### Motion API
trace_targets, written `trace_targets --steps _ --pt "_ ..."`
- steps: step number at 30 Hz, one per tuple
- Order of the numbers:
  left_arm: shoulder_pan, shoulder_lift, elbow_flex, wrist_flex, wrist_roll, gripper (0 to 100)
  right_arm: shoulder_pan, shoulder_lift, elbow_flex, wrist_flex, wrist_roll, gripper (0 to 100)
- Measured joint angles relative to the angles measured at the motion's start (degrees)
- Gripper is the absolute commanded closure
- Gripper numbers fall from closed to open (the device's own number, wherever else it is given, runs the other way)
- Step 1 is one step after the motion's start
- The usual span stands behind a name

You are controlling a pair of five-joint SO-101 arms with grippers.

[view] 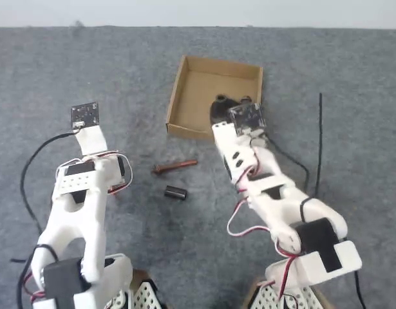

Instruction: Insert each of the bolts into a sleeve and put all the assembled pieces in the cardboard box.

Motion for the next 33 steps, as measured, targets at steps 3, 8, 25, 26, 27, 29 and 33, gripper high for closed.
trace_targets --steps 3,8,25,26,27,29,33 --pt "0.0 0.0 0.0 -1.0 0.0 99 -2.3 -3.0 4.3 -2.7 -2.4 99.2" --pt "0.0 0.0 0.0 -1.6 0.0 99 -8.5 -11.9 15.1 -7.0 -2.8 99.2" --pt "1.1 0.0 0.0 -1.6 0.0 99 -15.5 -41.9 34.5 2.4 -3.1 99.2" --pt "1.1 0.0 0.0 -1.6 0.0 99 -15.5 -43.0 34.6 4.4 -3.4 99.2" --pt "1.1 0.0 0.0 -1.6 0.0 99 -15.5 -43.7 34.6 5.9 -4.1 99.2" --pt "1.1 0.0 0.0 -1.6 0.0 99 -16.4 -44.3 34.6 8.3 -5.4 99.2" --pt "1.1 0.0 0.0 -1.6 0.0 99 -17.1 -42.9 34.6 9.4 -5.5 99.2"
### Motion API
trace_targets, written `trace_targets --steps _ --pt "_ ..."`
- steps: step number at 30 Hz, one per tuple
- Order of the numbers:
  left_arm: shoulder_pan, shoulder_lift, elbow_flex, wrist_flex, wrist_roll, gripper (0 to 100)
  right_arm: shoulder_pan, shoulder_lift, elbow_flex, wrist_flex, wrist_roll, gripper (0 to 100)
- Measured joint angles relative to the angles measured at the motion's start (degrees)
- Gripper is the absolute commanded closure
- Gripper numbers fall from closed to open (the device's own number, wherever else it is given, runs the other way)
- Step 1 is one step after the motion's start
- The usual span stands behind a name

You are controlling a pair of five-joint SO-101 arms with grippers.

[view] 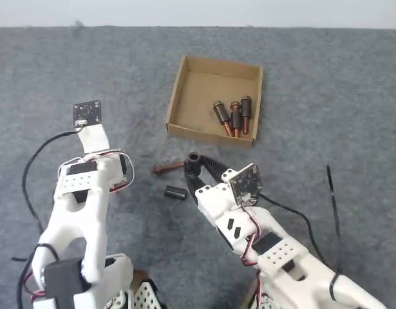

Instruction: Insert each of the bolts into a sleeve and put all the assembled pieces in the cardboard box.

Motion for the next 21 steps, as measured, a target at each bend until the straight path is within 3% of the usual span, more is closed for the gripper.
trace_targets --steps 13,21 --pt "0.0 0.0 0.0 0.0 0.0 99 -0.1 30.8 0.1 -31.9 1.3 99.2" --pt "1.2 0.0 0.0 -2.6 0.0 99 -0.1 41.7 0.5 -44.8 5.6 99.2"
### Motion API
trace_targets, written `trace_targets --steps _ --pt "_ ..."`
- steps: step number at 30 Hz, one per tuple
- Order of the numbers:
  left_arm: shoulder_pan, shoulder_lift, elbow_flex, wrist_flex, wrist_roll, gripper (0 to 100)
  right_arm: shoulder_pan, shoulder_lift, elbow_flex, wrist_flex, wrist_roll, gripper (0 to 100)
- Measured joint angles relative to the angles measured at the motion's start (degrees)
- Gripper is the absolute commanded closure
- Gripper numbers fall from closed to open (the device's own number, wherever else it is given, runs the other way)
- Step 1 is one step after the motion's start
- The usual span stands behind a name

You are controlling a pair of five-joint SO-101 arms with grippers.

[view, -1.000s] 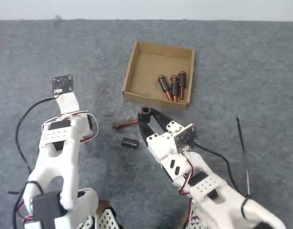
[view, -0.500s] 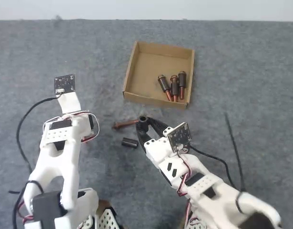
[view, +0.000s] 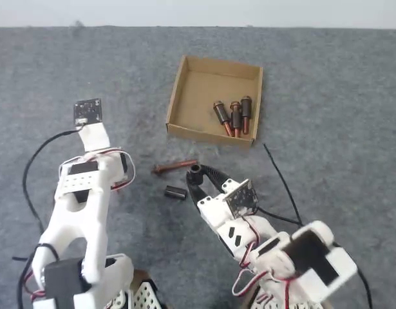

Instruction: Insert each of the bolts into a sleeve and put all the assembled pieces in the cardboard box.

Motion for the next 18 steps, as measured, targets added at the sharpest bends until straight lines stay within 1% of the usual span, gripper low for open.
trace_targets --steps 5,8,16,18 --pt "5.5 0.0 0.0 -5.8 0.0 99 -1.1 2.9 0.2 -4.0 0.5 99.2" --pt "9.6 0.0 0.0 -10.7 0.0 99 -1.1 3.3 0.2 -4.3 0.6 99.2" --pt "16.7 0.0 0.0 -25.1 0.0 99 -1.3 3.3 0.2 -4.3 0.8 99.2" --pt "18.1 0.0 0.0 -27.5 0.0 99 -1.3 3.3 0.2 -4.3 0.8 99.2"
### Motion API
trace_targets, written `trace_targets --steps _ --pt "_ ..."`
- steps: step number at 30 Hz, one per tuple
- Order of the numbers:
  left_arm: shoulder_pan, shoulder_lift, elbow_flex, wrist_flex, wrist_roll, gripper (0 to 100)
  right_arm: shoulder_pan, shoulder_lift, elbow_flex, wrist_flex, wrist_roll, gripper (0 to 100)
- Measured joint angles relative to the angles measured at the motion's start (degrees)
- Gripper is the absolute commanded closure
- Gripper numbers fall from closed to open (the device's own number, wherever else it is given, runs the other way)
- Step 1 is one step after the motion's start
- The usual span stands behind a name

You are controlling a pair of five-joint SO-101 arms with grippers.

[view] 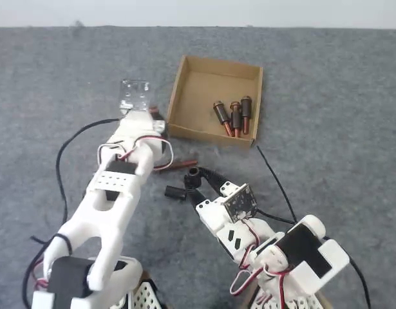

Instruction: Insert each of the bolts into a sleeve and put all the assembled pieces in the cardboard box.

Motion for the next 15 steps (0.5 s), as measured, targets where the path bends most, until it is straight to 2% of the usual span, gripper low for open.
trace_targets --steps 4,8,11,15 --pt "3.3 -1.2 0.2 -1.5 0.1 99 0.0 0.0 0.0 0.0 0.0 99.2" --pt "6.9 -8.2 3.0 -1.6 0.8 99 0.0 0.0 0.0 0.0 0.0 99.2" --pt "9.8 -15.8 4.7 -1.1 6.1 99 0.0 0.0 0.0 0.0 0.0 99.2" --pt "11.7 -25.1 4.7 5.2 10.7 99 0.0 0.0 0.0 0.0 0.0 99.2"
